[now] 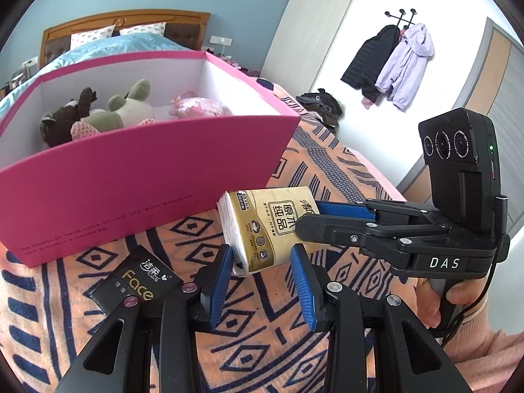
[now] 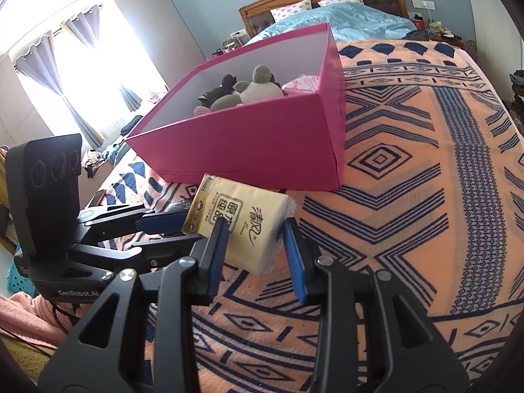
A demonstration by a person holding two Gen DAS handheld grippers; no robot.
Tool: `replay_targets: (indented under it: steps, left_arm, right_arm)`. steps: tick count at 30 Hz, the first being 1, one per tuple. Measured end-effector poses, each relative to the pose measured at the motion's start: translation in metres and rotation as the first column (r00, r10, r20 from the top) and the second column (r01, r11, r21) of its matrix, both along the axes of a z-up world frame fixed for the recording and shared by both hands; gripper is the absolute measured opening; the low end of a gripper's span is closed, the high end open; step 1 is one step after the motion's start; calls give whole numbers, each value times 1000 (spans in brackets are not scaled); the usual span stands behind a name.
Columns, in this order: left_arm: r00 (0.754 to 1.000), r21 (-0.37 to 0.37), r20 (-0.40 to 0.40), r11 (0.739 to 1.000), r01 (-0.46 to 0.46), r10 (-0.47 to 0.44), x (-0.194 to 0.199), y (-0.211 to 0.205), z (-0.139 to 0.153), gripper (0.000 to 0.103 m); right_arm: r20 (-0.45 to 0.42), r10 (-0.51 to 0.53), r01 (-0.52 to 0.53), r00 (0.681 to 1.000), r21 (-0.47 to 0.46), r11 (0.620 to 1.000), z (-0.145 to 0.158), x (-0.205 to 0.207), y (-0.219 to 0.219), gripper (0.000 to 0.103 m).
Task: Organize objects
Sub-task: 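Lift the beige tissue box with the right tool toward the pink box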
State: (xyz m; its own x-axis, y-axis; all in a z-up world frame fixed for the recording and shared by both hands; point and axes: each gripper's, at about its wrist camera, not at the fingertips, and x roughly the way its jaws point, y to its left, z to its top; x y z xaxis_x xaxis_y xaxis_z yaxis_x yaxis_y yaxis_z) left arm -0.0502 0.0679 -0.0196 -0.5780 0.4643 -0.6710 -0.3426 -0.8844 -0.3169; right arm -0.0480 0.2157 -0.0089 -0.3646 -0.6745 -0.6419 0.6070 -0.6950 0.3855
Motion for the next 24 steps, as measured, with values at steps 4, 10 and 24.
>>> replay_targets:
  steps: [4,10,24]
  left_arm:
    - [1000,2,-17,1000,1,-1,4,0,5,36]
    - [999,1,-40,1000,3,-3,7,0,13,36]
    - [996,-3,-90,1000,5,-5,14,0,28,36]
  right_arm:
    - [-19,3,-3,1000,2,1000,6,4,0,38]
    - [-48,4,-4,999,-1,1000,16,8,0,38]
    - [-100,13,-14,995,-9,1000,34,14,-1,38]
